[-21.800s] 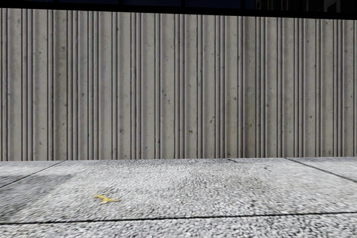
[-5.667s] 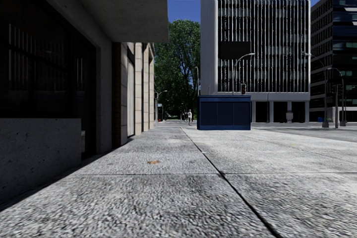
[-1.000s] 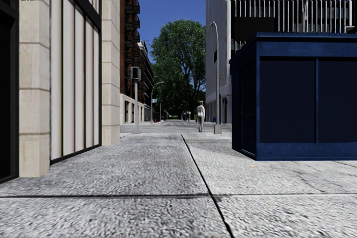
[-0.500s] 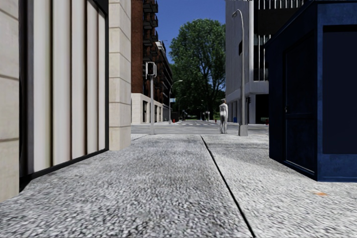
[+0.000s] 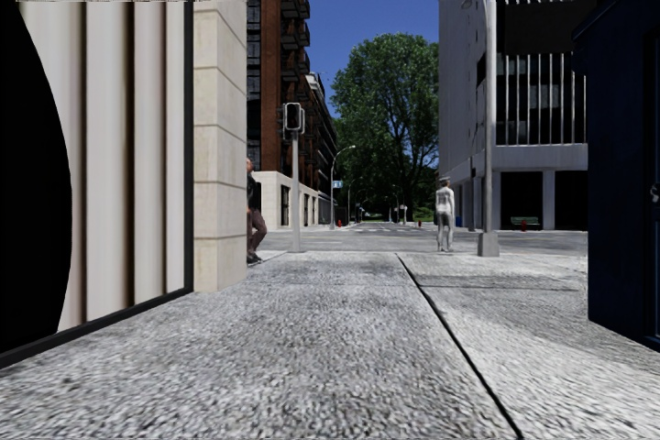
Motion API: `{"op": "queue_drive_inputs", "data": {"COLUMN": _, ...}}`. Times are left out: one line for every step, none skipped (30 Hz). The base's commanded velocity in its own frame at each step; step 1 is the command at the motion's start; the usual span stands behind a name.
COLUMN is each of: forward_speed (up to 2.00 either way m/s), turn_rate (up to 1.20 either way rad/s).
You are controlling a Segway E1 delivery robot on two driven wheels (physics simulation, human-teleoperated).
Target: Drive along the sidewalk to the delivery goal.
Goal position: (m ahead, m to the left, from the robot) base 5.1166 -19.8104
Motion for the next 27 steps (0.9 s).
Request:
{"op": "queue_drive_inputs", "data": {"forward_speed": 2.00, "turn_rate": 0.00}}
{"op": "queue_drive_inputs", "data": {"forward_speed": 2.00, "turn_rate": 0.00}}
{"op": "queue_drive_inputs", "data": {"forward_speed": 2.00, "turn_rate": 0.00}}
{"op": "queue_drive_inputs", "data": {"forward_speed": 2.00, "turn_rate": 0.00}}
{"op": "queue_drive_inputs", "data": {"forward_speed": 2.00, "turn_rate": 0.00}}
{"op": "queue_drive_inputs", "data": {"forward_speed": 2.00, "turn_rate": 0.00}}
{"op": "queue_drive_inputs", "data": {"forward_speed": 2.00, "turn_rate": 0.00}}
{"op": "queue_drive_inputs", "data": {"forward_speed": 2.00, "turn_rate": 0.00}}
{"op": "queue_drive_inputs", "data": {"forward_speed": 2.00, "turn_rate": 0.00}}
{"op": "queue_drive_inputs", "data": {"forward_speed": 2.00, "turn_rate": 0.00}}
{"op": "queue_drive_inputs", "data": {"forward_speed": 2.00, "turn_rate": 0.00}}
{"op": "queue_drive_inputs", "data": {"forward_speed": 2.00, "turn_rate": 0.00}}
{"op": "queue_drive_inputs", "data": {"forward_speed": 2.00, "turn_rate": -0.03}}
{"op": "queue_drive_inputs", "data": {"forward_speed": 2.00, "turn_rate": -0.10}}
{"op": "queue_drive_inputs", "data": {"forward_speed": 1.96, "turn_rate": -0.30}}
{"op": "queue_drive_inputs", "data": {"forward_speed": 1.96, "turn_rate": -0.30}}
{"op": "queue_drive_inputs", "data": {"forward_speed": 1.82, "turn_rate": -0.53}}
{"op": "queue_drive_inputs", "data": {"forward_speed": 1.71, "turn_rate": -0.59}}
{"op": "queue_drive_inputs", "data": {"forward_speed": 1.59, "turn_rate": -0.60}}
{"op": "queue_drive_inputs", "data": {"forward_speed": 1.53, "turn_rate": -0.61}}
{"op": "queue_drive_inputs", "data": {"forward_speed": 1.53, "turn_rate": -0.61}}
{"op": "queue_drive_inputs", "data": {"forward_speed": 1.47, "turn_rate": -0.62}}
{"op": "queue_drive_inputs", "data": {"forward_speed": 1.40, "turn_rate": -0.63}}
{"op": "queue_drive_inputs", "data": {"forward_speed": 1.32, "turn_rate": -0.66}}
{"op": "queue_drive_inputs", "data": {"forward_speed": 1.32, "turn_rate": -0.66}}
{"op": "queue_drive_inputs", "data": {"forward_speed": 1.29, "turn_rate": -0.67}}
{"op": "queue_drive_inputs", "data": {"forward_speed": 1.27, "turn_rate": -0.68}}
